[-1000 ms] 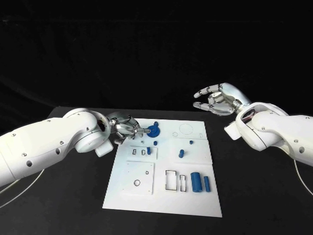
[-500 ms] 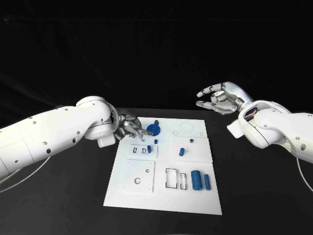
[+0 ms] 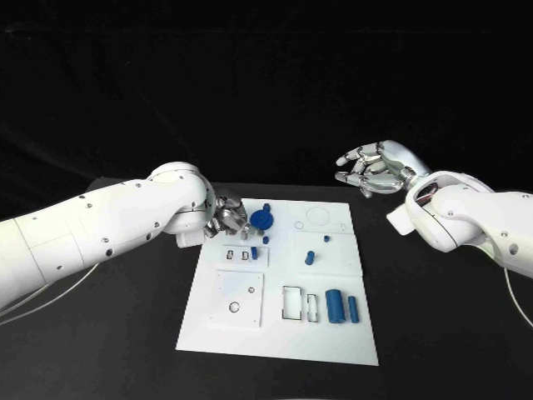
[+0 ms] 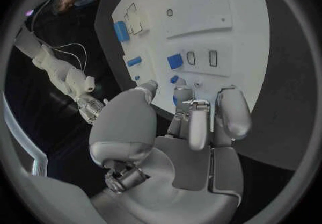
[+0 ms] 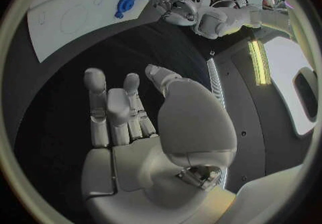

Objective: Assemble the parts on the task board

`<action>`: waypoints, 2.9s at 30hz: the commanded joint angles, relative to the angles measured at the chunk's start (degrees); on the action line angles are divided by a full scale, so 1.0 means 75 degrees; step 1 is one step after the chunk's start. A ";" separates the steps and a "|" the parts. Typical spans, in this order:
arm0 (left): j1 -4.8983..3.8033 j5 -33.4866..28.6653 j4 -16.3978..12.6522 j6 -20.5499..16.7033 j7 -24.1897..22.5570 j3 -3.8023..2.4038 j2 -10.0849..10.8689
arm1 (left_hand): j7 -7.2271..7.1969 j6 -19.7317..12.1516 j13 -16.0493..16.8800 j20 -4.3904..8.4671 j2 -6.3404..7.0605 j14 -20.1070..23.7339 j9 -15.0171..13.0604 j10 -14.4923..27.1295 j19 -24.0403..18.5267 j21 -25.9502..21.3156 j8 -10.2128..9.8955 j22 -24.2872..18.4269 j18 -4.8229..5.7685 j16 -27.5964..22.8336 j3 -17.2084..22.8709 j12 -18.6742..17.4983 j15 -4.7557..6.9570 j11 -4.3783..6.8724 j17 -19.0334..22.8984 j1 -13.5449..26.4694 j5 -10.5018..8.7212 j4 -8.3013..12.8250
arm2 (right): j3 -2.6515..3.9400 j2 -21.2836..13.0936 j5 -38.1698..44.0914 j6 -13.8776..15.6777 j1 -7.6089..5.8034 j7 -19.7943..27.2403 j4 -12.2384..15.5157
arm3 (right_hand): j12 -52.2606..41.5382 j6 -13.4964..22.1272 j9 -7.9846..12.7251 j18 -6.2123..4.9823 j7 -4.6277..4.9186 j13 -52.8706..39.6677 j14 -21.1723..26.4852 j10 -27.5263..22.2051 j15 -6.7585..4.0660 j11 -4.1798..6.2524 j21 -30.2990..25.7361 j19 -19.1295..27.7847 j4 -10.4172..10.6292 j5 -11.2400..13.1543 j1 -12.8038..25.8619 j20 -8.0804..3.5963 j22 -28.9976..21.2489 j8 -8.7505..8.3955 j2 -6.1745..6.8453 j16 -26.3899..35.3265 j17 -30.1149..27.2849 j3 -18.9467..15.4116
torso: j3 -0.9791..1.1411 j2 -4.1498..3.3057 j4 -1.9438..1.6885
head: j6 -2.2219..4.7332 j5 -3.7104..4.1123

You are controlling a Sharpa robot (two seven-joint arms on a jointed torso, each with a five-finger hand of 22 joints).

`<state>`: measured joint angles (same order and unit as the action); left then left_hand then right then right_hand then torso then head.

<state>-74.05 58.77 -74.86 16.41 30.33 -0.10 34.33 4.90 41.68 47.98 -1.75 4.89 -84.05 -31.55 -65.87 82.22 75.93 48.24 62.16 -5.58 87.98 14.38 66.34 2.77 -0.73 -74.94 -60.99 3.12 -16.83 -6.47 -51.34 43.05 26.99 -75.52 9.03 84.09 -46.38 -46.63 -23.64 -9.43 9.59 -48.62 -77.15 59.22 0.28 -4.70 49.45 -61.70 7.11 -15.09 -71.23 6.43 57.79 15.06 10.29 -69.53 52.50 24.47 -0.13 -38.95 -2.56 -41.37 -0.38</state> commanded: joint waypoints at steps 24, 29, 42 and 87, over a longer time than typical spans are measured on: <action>-0.0004 0.0235 0.0412 0.0984 0.0140 0.0124 -0.0399 | 0.0011 -0.0110 -0.0159 -0.0015 -0.0146 -0.0639 -0.0027 0.0158 0.0059 0.0090 0.0059 0.0091 0.0094 0.0043 0.0022 -0.0103 0.0063 0.0007 -0.1411 -0.0087 -0.0031 0.0008 | -0.0028 0.0166 -0.1795 0.0408 0.0026 0.1021 -0.0149 | 0.2980 0.0638 0.0276 -0.0118 0.0634 0.3955 0.2781 -0.1290 0.0885 -0.0748 -0.4299 0.1703 -0.0263 -0.0281 0.0012 0.0879 -0.3272 0.0198 0.0132 0.5866 -0.3676 0.0719 | 0.0012 -0.0034 0.0023 | -0.0098 0.0029; -0.0003 0.0234 0.0412 0.1013 0.0142 0.0129 -0.0415 | 0.0012 -0.0114 -0.0171 -0.0016 -0.0155 -0.0638 -0.0028 0.0167 0.0056 0.0089 0.0061 0.0087 0.0094 0.0043 0.0028 -0.0108 0.0062 0.0007 -0.1409 -0.0094 -0.0031 0.0009 | -0.0029 0.0171 -0.1831 0.0416 0.0027 0.1048 -0.0155 | 0.2991 0.0641 0.0299 -0.0121 0.0638 0.4089 0.2766 -0.1269 0.0895 -0.0753 -0.4375 0.1678 -0.0290 -0.0280 0.0028 0.0894 -0.3364 0.0210 0.0121 0.5962 -0.3720 0.0699 | 0.0013 -0.0033 0.0021 | -0.0111 0.0037; 0.0029 0.0184 0.0544 0.1054 0.0140 0.0172 -0.0545 | 0.0019 -0.0146 -0.0207 -0.0028 -0.0216 -0.0631 -0.0044 0.0205 0.0040 0.0106 0.0071 0.0104 0.0094 0.0034 0.0130 -0.0112 0.0054 0.0000 -0.1387 -0.0225 -0.0030 0.0022 | -0.0032 0.0198 -0.1853 0.0392 0.0034 0.1047 -0.0182 | 0.2993 0.0655 0.0331 -0.0122 0.0649 0.4258 0.2756 -0.1253 0.0910 -0.0764 -0.4476 0.1652 -0.0317 -0.0283 0.0054 0.0911 -0.3485 0.0223 0.0096 0.6084 -0.3773 0.0672 | 0.0006 -0.0044 0.0013 | -0.0151 0.0037; 0.0048 -0.0240 0.0552 0.0956 0.0079 0.0200 -0.0533 | 0.0067 -0.0376 -0.0423 -0.0045 0.0345 -0.0634 -0.0428 0.0243 -0.0068 0.0238 0.0432 0.0269 0.0098 0.0030 0.4907 -0.0082 0.0045 -0.0020 -0.1414 -0.1209 0.0238 0.1447 | -0.0049 0.0262 -0.1853 0.0269 0.0093 0.0922 -0.0171 | 0.2959 0.0707 0.0383 -0.0123 0.0665 0.4479 0.2693 -0.1252 0.0923 -0.0779 -0.4583 0.1578 -0.0301 -0.0334 0.0150 0.0926 -0.3636 0.0234 0.0042 0.6185 -0.3816 0.0598 | 0.0020 -0.0028 0.0011 | -0.0199 0.0012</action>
<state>-73.70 58.03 -70.54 23.63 31.31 1.41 30.33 5.43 39.29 44.81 -1.96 7.64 -84.05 -33.81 -63.89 81.99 77.50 51.26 64.13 -5.27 87.97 40.69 65.67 3.18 -0.84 -74.91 -70.60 4.82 -16.32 -6.83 -49.37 29.06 29.91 -74.87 15.83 82.69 -24.19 -41.61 -20.81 -9.78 11.00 -15.11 -56.65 49.55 7.19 -10.34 15.36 -49.50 4.91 -17.43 -70.50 13.44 30.60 16.62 10.94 -23.29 23.92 29.17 0.03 -39.18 -2.46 -42.93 -0.24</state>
